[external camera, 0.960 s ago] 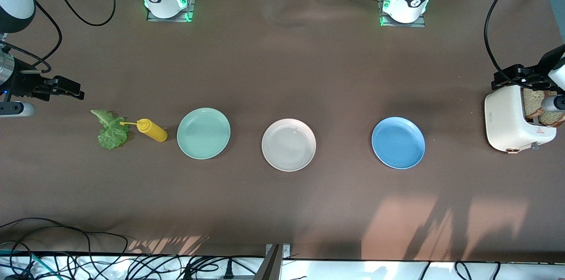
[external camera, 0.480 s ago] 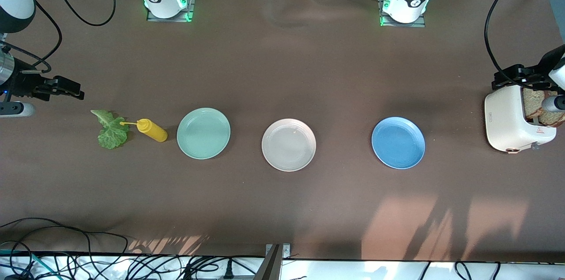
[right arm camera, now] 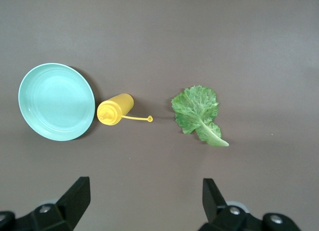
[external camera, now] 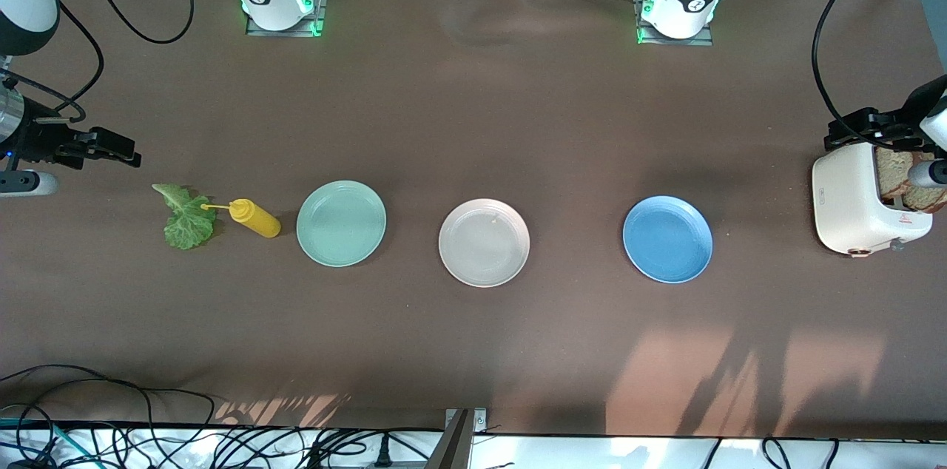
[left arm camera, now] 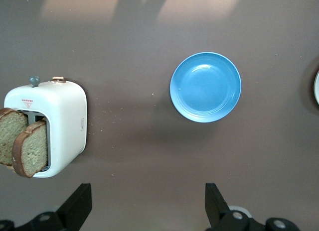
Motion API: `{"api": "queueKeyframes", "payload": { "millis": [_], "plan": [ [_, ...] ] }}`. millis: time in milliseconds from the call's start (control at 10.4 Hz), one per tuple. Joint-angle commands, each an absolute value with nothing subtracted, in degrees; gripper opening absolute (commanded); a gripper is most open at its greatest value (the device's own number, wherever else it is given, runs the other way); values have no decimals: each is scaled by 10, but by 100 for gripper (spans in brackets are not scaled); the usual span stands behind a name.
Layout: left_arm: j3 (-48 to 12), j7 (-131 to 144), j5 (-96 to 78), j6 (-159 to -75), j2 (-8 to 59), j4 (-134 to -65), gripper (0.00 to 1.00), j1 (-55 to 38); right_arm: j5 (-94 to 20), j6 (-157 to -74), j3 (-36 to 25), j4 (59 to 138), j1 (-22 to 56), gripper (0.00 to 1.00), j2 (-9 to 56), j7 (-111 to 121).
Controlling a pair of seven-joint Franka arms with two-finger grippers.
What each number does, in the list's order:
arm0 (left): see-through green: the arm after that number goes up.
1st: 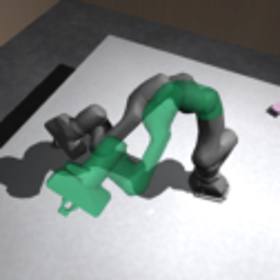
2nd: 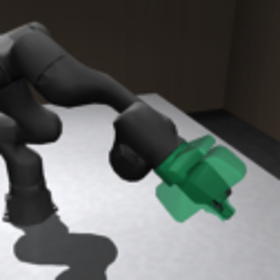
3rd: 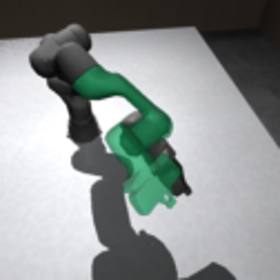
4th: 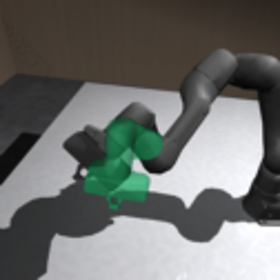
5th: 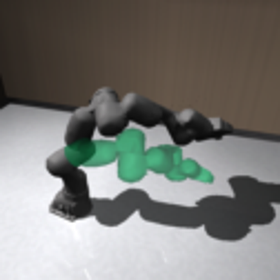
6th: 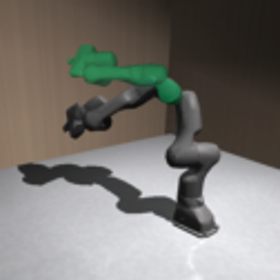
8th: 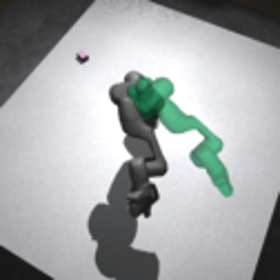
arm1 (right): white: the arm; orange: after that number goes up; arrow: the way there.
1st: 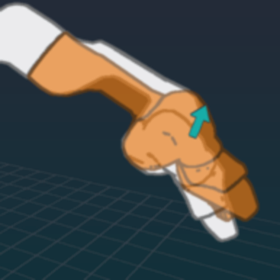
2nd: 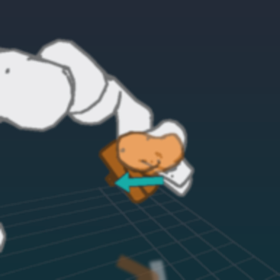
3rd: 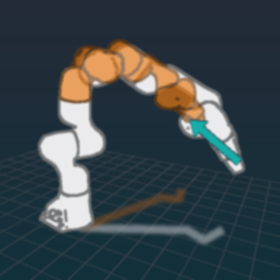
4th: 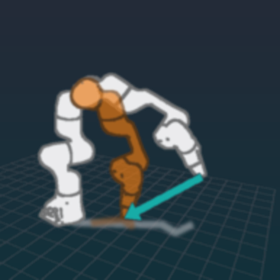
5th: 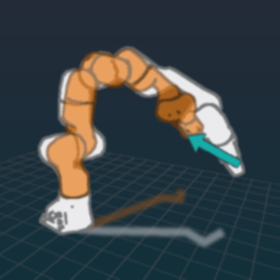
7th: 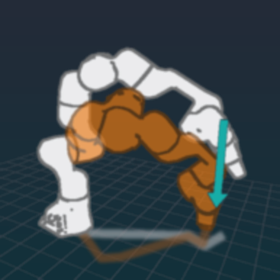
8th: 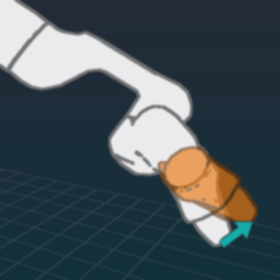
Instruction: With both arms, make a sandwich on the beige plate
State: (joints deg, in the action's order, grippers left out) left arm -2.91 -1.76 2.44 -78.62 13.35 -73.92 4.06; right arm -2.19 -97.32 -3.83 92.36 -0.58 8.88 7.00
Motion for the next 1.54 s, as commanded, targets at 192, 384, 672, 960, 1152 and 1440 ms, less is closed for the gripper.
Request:
{"api": "queueKeyframes", "payload": {
  "millis": [192, 384, 672, 960, 1152, 1440],
  "plan": [
    [-31, -33, 42, -782, 129, -744, 100, 41, -31, -964, -37, 914, -11, 100, 92, 72],
    [-31, -33, 42, -777, 129, -745, 100, 42, -32, -964, -37, 913, -13, 100, 92, 72],
    [-30, -33, 42, -776, 130, -752, 100, 47, -31, -964, -37, 913, -13, 100, 92, 72],
    [-26, -33, 43, -776, 130, -754, 100, 48, -32, -965, -37, 911, -12, 100, 92, 73],
    [-25, -33, 43, -776, 130, -754, 100, 61, -32, -964, -37, 911, -12, 100, 92, 73],
    [-25, -75, 63, -761, 130, -753, 100, 86, -32, -965, -37, 911, -12, 100, 92, 72]
  ]
}}
